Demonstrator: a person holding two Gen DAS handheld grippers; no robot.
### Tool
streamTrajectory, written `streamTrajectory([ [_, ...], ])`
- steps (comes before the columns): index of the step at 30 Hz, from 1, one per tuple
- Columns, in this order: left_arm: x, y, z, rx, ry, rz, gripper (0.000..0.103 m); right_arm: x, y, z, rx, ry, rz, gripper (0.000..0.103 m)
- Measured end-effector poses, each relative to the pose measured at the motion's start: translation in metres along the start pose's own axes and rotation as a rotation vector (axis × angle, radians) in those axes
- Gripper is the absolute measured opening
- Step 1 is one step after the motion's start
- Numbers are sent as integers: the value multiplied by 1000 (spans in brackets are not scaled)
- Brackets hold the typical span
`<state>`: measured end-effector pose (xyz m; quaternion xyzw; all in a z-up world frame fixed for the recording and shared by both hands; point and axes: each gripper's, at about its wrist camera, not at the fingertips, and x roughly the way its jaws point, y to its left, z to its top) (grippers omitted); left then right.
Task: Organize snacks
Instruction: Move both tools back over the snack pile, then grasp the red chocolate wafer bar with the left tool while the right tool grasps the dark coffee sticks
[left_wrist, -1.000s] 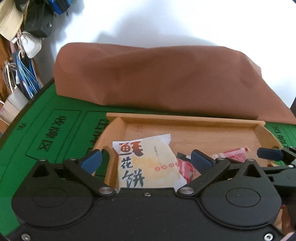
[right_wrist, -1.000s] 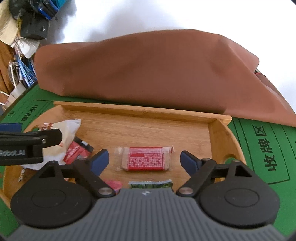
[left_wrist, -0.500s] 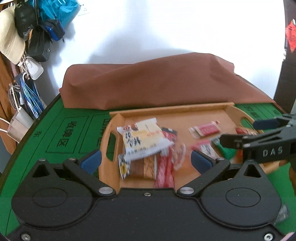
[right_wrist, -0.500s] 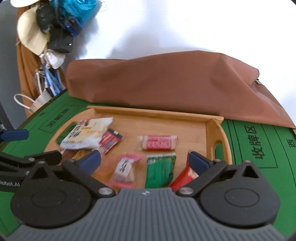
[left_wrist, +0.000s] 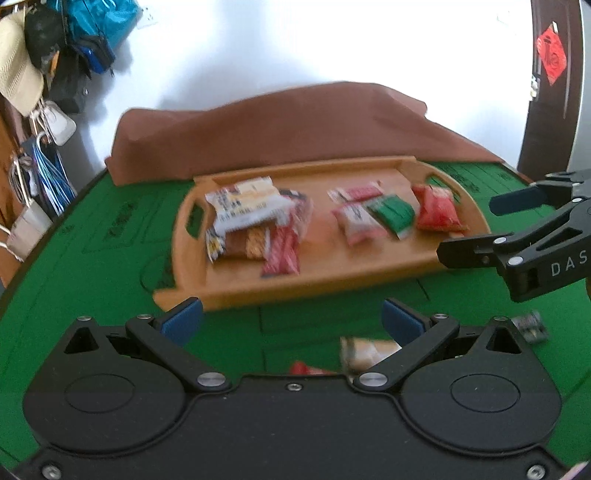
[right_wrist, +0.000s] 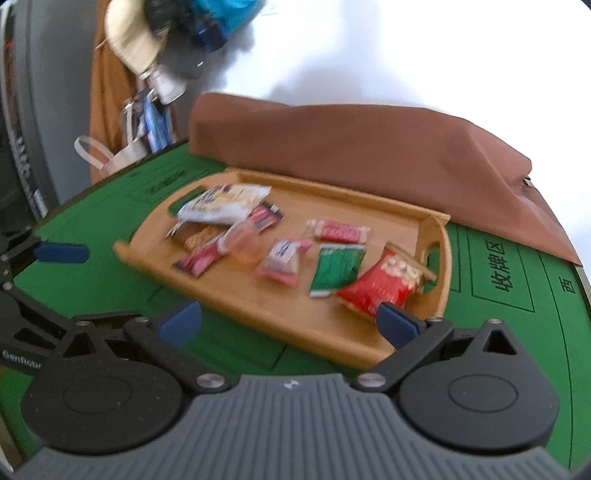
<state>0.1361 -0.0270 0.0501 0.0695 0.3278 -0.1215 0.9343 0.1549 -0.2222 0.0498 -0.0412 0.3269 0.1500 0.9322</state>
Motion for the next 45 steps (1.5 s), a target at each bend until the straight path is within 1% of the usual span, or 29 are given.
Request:
streamTrajectory([
  [3,-2,-5,-12,-8,24,-20,103,-3,0,-9,-28,28,40,103],
  [9,2,-11,-31,-10,61,-33,103,-3,-3,-24,-84,86,71,103],
  [13,8,-13,-38,-23,97,-41,103,0,-2,-36,-122,139,98,103],
  [17,12,-16,-41,-29,112,-60,103,0,2,-47,-163,167,106,103],
  [21,16,-20,-43,-34,122,-65,103,3,2,-53,-160,197,128,98],
  [26,21,-21,-42,-71,127,-102,99,9,1,-56,-137,212,154,92],
  [29,21,-24,-41,-65,120,-97,98,10,-1,-55,-101,214,172,88],
  [32,21,-24,-41,-66,118,-95,95,9,1,-54,-89,207,174,80],
  [34,20,-23,-41,-68,117,-92,89,7,5,-54,-78,207,169,73],
  [35,20,-23,-41,-67,117,-88,88,6,7,-54,-75,207,169,71],
  [36,19,-23,-41,-63,115,-76,83,5,8,-54,-70,207,170,66],
  [37,20,-23,-41,-52,114,-63,83,5,10,-54,-66,208,168,63],
  [40,20,-23,-42,-39,108,-54,83,4,14,-54,-55,207,160,56],
  [45,19,-22,-42,-38,110,-53,82,4,22,-54,-47,189,134,49],
])
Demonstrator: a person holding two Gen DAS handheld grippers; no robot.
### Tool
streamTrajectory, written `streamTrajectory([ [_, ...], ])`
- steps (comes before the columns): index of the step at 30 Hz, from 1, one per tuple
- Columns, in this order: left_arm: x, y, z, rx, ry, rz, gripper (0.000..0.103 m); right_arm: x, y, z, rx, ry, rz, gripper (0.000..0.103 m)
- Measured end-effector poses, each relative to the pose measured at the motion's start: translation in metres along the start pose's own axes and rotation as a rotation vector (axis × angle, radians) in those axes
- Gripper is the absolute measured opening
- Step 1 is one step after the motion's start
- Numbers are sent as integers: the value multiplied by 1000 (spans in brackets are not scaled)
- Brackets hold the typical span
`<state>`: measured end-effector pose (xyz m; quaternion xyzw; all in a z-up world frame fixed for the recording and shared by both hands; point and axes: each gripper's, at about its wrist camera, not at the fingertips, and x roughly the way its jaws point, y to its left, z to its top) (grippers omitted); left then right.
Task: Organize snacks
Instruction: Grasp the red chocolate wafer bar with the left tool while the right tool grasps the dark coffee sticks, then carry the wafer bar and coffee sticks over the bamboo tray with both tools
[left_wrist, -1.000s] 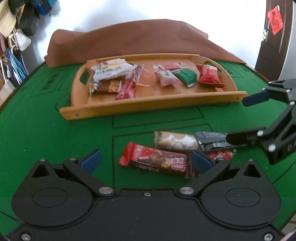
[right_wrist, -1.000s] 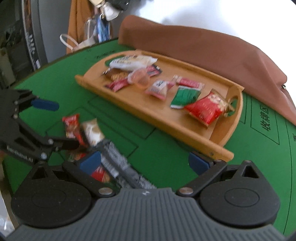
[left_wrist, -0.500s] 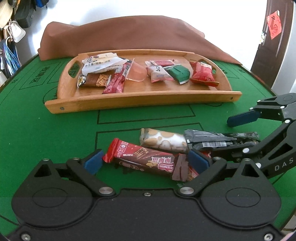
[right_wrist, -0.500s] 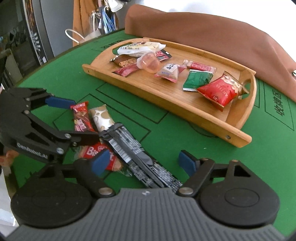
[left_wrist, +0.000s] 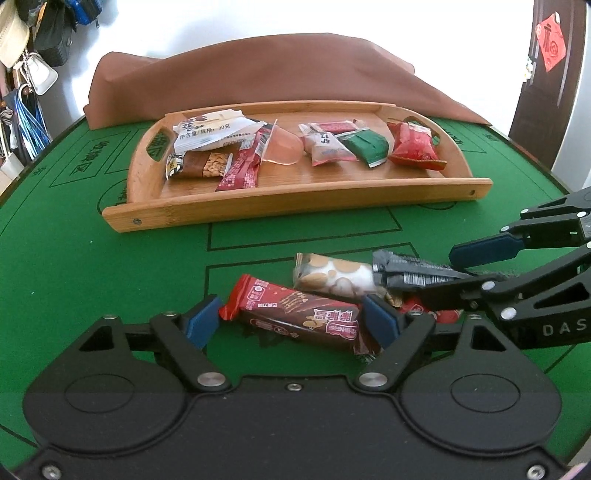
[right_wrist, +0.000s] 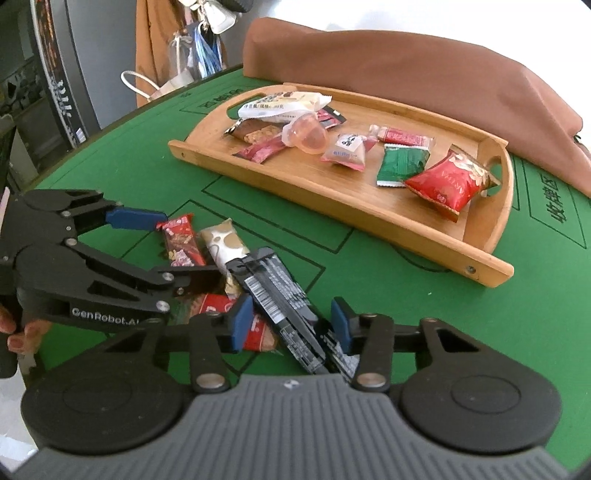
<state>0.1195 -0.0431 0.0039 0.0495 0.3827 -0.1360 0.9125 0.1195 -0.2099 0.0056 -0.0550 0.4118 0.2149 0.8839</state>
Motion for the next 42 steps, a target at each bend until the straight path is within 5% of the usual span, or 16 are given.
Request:
streamTrajectory([
  [11,-7,6,-3,-12,5,3,68,11,9,12,43,-32,8,38],
  [16,-10,11,-4,-25,7,10,68,11,9,14,29,-29,0,55],
  [22,-10,12,-6,-22,0,19,68,10,5,4,9,-19,-12,56],
  [23,-10,12,-6,-22,-1,21,68,10,6,3,8,-22,-16,55],
  [25,-10,11,-6,-26,0,23,68,9,12,2,-5,-25,-42,36],
  [42,-24,8,18,-22,-51,45,66,-12,4,24,107,-90,-44,20],
])
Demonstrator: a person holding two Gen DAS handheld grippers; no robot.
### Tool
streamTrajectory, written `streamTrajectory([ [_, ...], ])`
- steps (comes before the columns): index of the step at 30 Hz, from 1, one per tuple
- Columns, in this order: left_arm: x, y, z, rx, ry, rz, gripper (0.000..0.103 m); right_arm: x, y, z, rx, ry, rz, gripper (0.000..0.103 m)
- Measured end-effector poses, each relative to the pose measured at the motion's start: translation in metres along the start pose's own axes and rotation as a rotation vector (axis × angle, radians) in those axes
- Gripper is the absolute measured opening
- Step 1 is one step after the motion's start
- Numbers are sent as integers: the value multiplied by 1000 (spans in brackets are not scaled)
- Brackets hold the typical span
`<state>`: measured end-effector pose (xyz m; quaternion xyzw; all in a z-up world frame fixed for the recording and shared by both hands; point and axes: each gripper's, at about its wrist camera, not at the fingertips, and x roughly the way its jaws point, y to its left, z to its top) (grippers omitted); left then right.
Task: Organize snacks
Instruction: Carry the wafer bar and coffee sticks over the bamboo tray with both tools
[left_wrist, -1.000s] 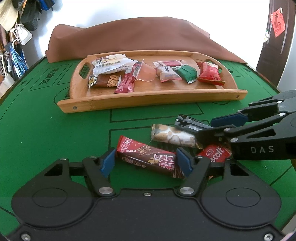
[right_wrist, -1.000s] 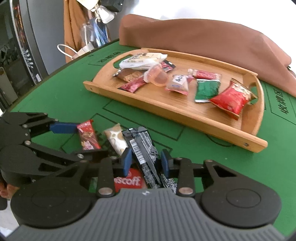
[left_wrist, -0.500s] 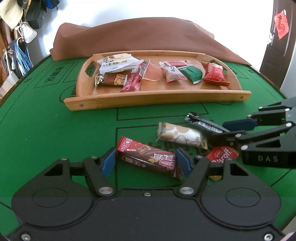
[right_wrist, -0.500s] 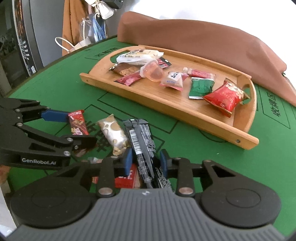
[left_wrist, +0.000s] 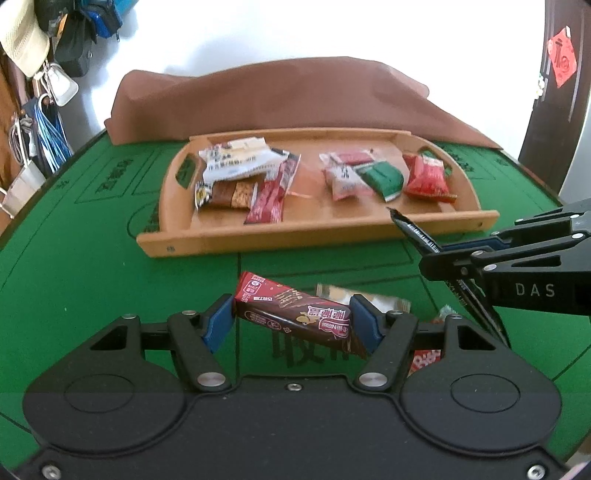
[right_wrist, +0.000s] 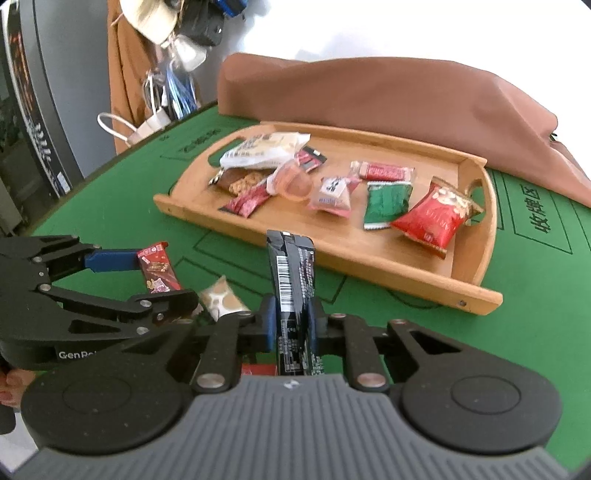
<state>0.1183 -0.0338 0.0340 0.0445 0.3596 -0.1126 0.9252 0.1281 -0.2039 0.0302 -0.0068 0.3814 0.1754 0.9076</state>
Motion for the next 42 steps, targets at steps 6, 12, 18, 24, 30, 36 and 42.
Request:
streamTrajectory([
  [6,1,1,18,-4,-25,-8,66,-5,-9,16,53,-32,5,19],
  [12,7,6,50,-22,-60,-28,66,-6,-21,44,112,-78,-14,18],
  [18,33,8,86,-55,-54,-13,66,-1,-39,75,190,-123,-34,16],
  [24,64,2,101,-62,-20,2,66,7,-48,100,223,-148,-43,15],
  [30,91,0,104,-69,13,7,66,24,-56,115,231,-128,-62,15],
  [36,103,-1,105,-59,15,23,66,57,-65,124,246,-59,-77,15],
  [42,116,0,100,-59,39,34,66,83,-70,133,278,-26,-90,15],
])
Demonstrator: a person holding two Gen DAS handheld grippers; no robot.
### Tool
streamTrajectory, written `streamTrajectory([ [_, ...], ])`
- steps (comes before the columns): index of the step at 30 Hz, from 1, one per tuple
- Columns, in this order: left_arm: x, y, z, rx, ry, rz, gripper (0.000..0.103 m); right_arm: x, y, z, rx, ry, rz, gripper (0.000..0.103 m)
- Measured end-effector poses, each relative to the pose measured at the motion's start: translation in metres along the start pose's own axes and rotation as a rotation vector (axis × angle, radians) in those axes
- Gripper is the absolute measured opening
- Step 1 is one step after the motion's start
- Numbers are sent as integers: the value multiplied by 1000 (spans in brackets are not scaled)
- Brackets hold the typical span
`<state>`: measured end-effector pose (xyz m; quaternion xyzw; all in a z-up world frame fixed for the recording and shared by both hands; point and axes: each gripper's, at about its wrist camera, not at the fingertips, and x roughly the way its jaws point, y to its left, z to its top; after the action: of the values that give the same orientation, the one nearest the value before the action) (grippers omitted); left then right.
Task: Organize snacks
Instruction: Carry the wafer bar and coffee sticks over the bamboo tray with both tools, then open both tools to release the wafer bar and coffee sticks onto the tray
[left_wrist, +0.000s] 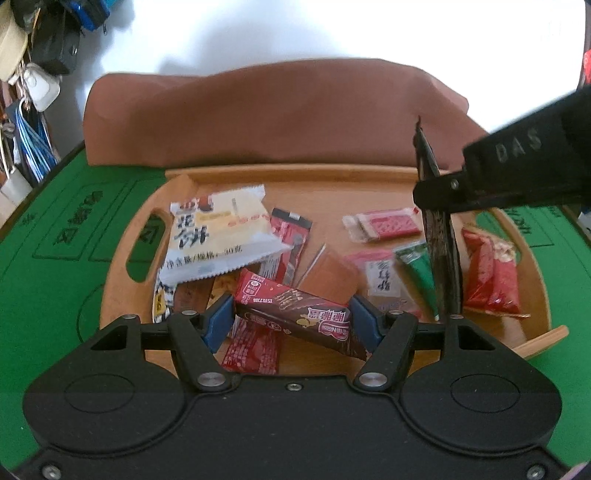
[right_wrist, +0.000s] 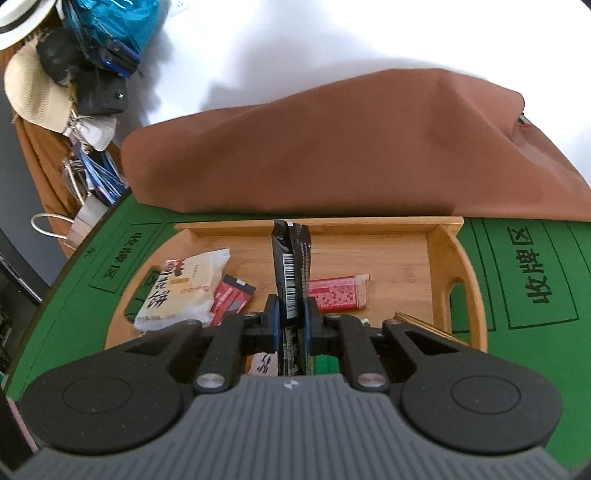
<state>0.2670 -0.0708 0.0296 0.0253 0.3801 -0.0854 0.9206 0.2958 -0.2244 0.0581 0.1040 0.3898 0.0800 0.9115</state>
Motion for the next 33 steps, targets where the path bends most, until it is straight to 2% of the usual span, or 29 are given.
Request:
streamTrajectory([
  [6,2,1,-4,2,-1,-8,66,26,1,-4,2,56,-22,15],
  [20,6,-1,-9,27,-10,-6,67,44,-5,-9,16,72,-24,18],
  [21,7,-1,-9,29,-10,-4,67,44,-6,-9,16,71,-20,24],
  [23,7,-1,-8,26,-8,-5,68,44,-7,-8,19,70,-5,27],
  [24,7,-1,-8,21,-7,-4,70,43,-8,-8,23,67,-2,43],
  [25,7,0,-7,17,-7,-5,73,42,-8,-9,25,62,2,48],
  [29,2,3,-7,5,-6,4,82,32,-6,-9,3,41,-3,54],
  [33,-7,7,-9,3,-22,5,90,19,-4,-12,-24,15,-1,66],
])
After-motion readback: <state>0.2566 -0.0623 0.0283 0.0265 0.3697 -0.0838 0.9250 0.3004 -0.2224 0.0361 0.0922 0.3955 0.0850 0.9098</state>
